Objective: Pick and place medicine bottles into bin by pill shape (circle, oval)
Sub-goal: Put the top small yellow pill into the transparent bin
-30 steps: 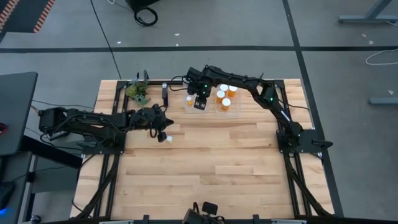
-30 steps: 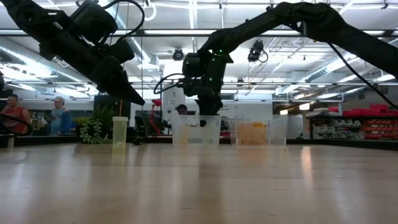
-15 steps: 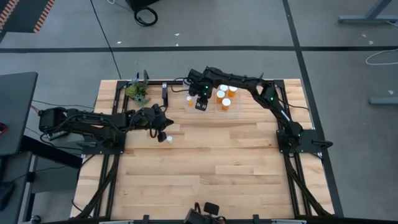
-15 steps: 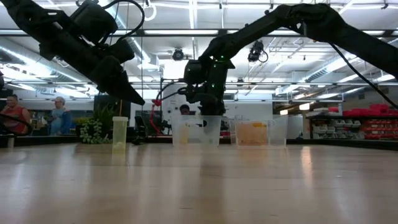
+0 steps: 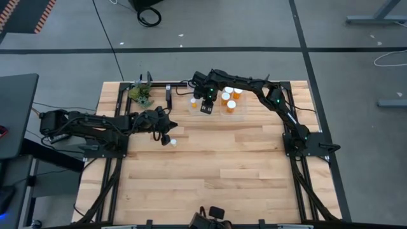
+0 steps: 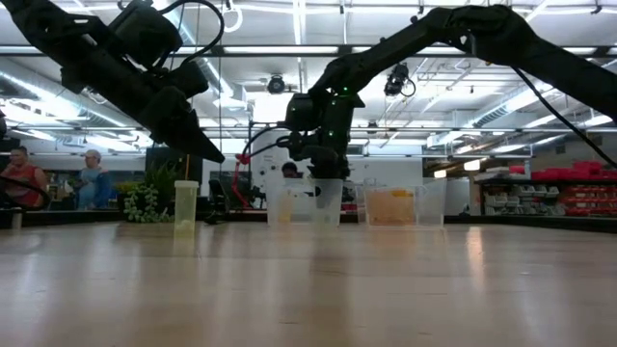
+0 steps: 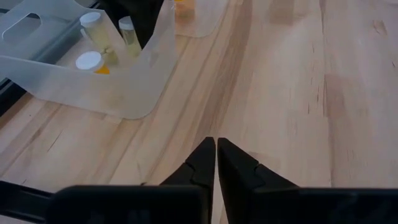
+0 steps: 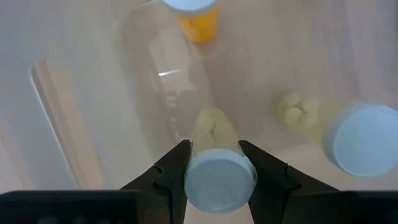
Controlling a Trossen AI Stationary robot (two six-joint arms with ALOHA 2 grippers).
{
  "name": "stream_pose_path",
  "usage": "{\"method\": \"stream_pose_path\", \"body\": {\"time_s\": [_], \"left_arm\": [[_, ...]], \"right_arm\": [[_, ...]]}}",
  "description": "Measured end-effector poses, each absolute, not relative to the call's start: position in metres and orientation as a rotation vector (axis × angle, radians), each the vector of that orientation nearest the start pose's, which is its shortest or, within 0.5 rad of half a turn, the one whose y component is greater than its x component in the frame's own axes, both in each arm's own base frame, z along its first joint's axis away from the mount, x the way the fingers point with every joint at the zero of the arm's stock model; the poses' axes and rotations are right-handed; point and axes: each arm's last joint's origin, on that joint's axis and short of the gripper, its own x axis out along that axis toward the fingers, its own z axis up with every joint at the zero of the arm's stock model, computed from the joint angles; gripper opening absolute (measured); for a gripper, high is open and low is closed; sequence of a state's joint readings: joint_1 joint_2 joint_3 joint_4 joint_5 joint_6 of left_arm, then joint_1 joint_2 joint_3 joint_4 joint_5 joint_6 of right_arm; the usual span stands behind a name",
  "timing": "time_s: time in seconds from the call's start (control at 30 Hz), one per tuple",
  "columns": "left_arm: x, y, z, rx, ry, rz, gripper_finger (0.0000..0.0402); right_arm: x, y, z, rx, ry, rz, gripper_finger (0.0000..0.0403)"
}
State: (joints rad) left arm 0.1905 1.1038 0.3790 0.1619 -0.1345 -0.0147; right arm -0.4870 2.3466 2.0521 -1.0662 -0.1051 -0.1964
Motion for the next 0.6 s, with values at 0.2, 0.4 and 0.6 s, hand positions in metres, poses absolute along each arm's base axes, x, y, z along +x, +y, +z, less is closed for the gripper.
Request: {"method": "stream_pose_path", "body": {"time_s": [0.2,0.4,0.6], "left_arm": [[0.2014,0.0428,0.1703,-0.030,0.563,0.321,0.0029],[0.2014,0.0428,0.1703,-0.030,0.563,0.321,0.0033],[0.2014,0.0428,0.1703,-0.030,0.563,0.321,0.0026]], "right_arm": [[0.4237,-0.2209,0.1835,0.221,1.318,-0.186,0.0158],[0.4237,-0.2210,0.1835,0.220,1.318,-0.186,0.0179],[0.4234,-0.2216,0.1835,0.219,1.318,-0.186,0.0193]]}}
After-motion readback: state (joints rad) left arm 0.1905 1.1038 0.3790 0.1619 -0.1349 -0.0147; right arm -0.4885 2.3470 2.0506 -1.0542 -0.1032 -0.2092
